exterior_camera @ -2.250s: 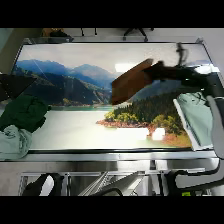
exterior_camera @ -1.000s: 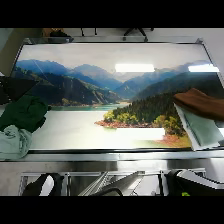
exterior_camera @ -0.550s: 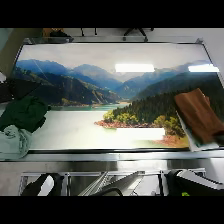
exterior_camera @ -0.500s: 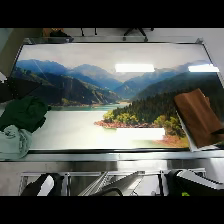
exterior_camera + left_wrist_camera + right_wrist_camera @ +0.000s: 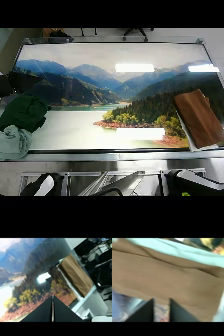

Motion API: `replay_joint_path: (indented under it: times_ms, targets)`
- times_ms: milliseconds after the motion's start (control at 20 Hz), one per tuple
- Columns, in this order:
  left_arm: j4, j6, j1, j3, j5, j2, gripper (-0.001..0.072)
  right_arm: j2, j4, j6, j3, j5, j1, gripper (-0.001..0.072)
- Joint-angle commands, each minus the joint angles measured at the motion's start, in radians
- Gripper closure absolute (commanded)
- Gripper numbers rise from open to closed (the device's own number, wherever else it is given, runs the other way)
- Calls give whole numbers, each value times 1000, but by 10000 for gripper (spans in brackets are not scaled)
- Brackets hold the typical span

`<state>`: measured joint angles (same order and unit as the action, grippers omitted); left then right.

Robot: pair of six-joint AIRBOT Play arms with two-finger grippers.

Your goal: Fold the shirts.

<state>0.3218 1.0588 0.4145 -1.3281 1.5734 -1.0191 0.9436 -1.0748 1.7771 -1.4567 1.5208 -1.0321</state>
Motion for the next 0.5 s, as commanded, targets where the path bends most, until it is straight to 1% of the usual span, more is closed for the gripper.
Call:
replay_joint_path:
  times_ms: [0, 100, 200, 300, 400, 450]
  targets:
    - [-74, -21, 0, 0, -5, 4, 693, -29, 168, -39, -71, -79, 159, 692]
    - [7, 3, -12, 3, -4, 50, 694, -53, 170, -67, -32, -149, 378, 692]
    - [107, 26, -59, 63, -16, 139, 694, -67, 148, -80, 35, -214, 621, 692]
    - [191, 57, -123, 190, -29, 252, 693, -86, 77, -79, 145, -281, 902, 692]
    - [267, 84, -198, 346, -76, 358, 694, -104, 16, -75, 285, -376, 1190, 692]
    - [284, 108, -238, 429, -99, 404, 694, -107, 1, -71, 341, -425, 1302, 693]
